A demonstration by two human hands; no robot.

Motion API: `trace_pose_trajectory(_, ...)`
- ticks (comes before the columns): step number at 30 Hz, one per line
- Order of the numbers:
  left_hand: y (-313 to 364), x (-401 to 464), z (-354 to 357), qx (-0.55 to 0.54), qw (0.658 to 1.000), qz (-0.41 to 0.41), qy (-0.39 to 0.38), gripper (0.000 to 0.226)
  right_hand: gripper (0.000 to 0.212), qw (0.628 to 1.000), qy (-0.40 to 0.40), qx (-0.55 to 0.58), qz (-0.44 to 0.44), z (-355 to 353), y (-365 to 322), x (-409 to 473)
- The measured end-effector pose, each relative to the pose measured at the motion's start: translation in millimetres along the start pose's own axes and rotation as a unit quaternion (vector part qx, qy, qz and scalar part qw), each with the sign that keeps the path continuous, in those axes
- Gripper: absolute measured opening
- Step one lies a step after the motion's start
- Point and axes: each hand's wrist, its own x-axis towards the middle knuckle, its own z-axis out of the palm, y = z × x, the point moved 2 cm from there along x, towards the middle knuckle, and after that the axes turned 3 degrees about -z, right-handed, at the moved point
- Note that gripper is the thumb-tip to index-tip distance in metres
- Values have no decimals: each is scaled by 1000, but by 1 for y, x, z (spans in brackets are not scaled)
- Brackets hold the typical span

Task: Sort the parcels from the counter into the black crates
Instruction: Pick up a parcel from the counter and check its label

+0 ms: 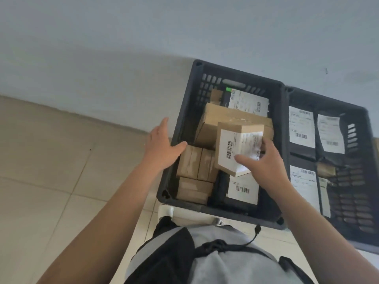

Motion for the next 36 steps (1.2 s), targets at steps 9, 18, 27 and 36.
trace_pose_trajectory(9,-33,20,39,-48,999,-9,-24,86,115,978,-114,-104,141,127,-3,7)
trace_pose_trajectory(18,-35,22,40,-47,998,-27,-28,85,106,957,-83,-231,157,168,-11,14)
trace_pose_trajectory(27,-33,19,39,-44,999,-8,-16,84,103,946,-80,-279,143,161,-7,12)
trace_pose_trajectory(36,-32,19,41,-40,999,-5,-12,84,103,947,-99,-272,138,159,-5,14)
